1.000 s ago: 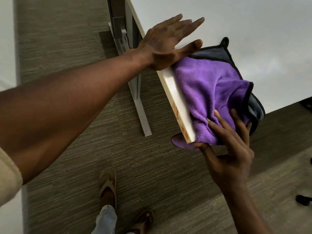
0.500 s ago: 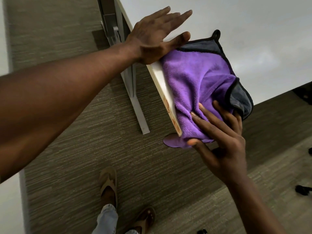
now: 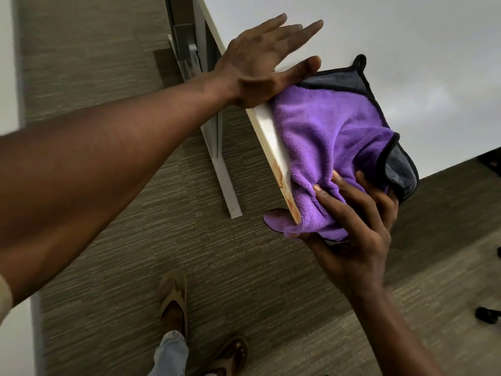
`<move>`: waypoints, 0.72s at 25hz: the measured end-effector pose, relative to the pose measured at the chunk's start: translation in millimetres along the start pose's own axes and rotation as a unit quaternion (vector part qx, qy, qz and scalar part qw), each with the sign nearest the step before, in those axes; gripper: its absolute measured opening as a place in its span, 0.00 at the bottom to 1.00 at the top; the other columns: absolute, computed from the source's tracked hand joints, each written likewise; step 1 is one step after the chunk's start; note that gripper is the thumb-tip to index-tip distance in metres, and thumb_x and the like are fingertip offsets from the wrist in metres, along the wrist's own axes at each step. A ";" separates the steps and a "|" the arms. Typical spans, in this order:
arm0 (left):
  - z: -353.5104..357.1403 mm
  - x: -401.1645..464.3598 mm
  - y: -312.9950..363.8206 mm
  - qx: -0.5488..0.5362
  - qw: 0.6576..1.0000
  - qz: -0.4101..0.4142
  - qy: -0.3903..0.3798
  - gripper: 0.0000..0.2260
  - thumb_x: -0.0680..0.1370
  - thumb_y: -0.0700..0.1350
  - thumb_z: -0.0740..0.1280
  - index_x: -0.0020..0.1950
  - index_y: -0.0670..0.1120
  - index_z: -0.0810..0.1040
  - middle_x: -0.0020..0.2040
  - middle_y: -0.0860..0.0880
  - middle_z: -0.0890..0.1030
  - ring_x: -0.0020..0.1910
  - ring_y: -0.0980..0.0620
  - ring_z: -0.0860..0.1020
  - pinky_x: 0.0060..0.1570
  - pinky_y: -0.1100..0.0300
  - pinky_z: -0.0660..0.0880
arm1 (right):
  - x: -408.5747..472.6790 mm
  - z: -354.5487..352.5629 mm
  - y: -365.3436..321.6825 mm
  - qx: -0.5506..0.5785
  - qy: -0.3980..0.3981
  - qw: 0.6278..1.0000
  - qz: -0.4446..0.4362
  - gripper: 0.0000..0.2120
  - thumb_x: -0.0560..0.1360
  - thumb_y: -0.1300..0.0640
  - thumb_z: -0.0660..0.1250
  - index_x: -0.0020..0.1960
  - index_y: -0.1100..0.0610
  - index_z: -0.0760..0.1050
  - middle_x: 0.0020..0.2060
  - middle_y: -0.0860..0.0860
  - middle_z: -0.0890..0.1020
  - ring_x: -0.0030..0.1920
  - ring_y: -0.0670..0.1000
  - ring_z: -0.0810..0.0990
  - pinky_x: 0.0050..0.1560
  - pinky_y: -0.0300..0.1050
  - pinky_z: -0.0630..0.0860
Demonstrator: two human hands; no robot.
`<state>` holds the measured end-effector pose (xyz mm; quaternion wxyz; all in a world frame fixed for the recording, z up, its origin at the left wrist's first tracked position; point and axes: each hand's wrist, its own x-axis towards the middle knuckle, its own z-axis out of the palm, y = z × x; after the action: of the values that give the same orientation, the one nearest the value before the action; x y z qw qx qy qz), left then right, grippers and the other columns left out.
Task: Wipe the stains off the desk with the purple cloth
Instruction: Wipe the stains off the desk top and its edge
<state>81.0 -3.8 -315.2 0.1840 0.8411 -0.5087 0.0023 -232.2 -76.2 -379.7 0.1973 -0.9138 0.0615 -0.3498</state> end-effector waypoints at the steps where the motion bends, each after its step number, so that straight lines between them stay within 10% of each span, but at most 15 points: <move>1: 0.1 0.1 -0.4 -0.002 1.000 0.000 0.000 0.34 0.80 0.70 0.45 0.84 0.59 0.49 0.83 0.51 0.60 0.83 0.48 0.52 0.80 0.41 0.53 | -0.6 -0.5 0.7 0.003 -0.002 1.000 0.003 0.30 0.67 0.42 0.83 0.66 0.46 0.79 0.66 0.50 0.81 0.69 0.59 0.74 0.66 0.68 0.69; 18: -0.3 -0.1 -0.4 0.001 1.000 0.005 -0.004 0.33 0.80 0.70 0.45 0.84 0.59 0.48 0.83 0.49 0.59 0.83 0.46 0.53 0.80 0.42 0.53 | 0.3 16.7 -15.5 0.019 0.073 0.997 0.013 0.18 0.74 0.44 0.77 0.60 0.51 0.80 0.59 0.52 0.81 0.66 0.55 0.75 0.60 0.69 0.73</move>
<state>81.4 -3.5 -315.1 0.1810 0.8388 -0.5135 0.0000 -221.4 -56.8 -384.5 0.2146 -0.8809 0.0813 -0.4140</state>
